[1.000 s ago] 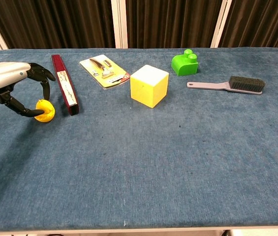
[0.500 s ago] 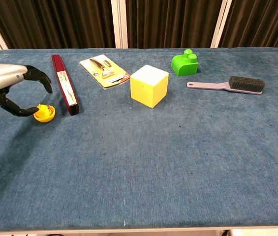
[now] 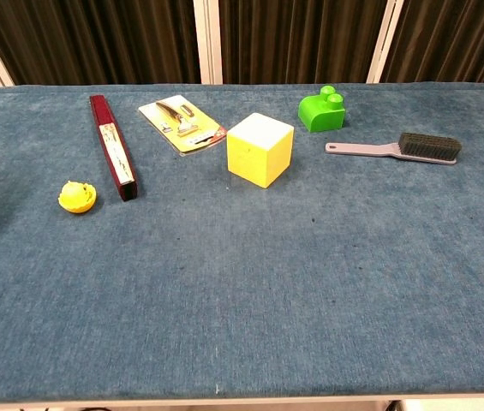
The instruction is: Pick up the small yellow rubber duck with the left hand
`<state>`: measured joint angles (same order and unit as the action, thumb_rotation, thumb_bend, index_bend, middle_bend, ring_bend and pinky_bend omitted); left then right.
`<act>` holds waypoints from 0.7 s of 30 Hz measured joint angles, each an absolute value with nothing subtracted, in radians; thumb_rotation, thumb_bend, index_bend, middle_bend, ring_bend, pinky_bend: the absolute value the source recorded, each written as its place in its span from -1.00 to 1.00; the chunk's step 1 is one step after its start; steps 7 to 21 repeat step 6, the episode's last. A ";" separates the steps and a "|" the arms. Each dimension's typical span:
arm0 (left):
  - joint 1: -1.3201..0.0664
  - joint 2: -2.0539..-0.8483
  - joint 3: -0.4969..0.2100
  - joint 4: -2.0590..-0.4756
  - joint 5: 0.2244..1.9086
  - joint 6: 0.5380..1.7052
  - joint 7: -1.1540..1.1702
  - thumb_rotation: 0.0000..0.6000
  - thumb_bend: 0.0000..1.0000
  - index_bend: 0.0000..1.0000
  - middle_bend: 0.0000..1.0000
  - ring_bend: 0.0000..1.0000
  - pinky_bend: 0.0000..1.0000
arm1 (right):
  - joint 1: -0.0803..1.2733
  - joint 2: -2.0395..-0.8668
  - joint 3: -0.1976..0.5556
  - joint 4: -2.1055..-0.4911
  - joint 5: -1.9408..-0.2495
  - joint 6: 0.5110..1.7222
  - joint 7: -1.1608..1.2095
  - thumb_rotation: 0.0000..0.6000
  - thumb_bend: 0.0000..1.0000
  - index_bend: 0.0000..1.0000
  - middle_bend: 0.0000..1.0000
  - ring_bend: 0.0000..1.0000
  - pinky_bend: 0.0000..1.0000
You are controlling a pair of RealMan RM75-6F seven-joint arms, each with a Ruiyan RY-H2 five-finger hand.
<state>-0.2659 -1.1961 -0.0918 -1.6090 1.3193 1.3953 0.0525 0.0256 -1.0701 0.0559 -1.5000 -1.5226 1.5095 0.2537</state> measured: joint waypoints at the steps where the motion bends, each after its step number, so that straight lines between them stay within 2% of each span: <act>1: -0.233 -1.184 -0.075 -1.610 1.341 1.431 0.024 1.00 -0.46 -0.57 -0.76 -0.99 -1.00 | 0.026 -1.072 0.054 -1.498 -1.531 1.514 0.254 1.00 -0.85 -1.00 -1.00 -1.00 -0.98; 6: -0.122 -1.157 -0.010 -1.606 1.429 1.552 -0.043 1.00 -0.52 -0.57 -0.76 -0.99 -1.00 | 0.024 -1.073 0.049 -1.515 -1.554 1.535 0.223 1.00 -0.85 -1.00 -1.00 -1.00 -0.98; 21: -0.122 -1.157 -0.010 -1.606 1.429 1.552 -0.043 1.00 -0.52 -0.57 -0.76 -0.99 -1.00 | 0.024 -1.073 0.049 -1.515 -1.554 1.535 0.223 1.00 -0.85 -1.00 -1.00 -1.00 -0.98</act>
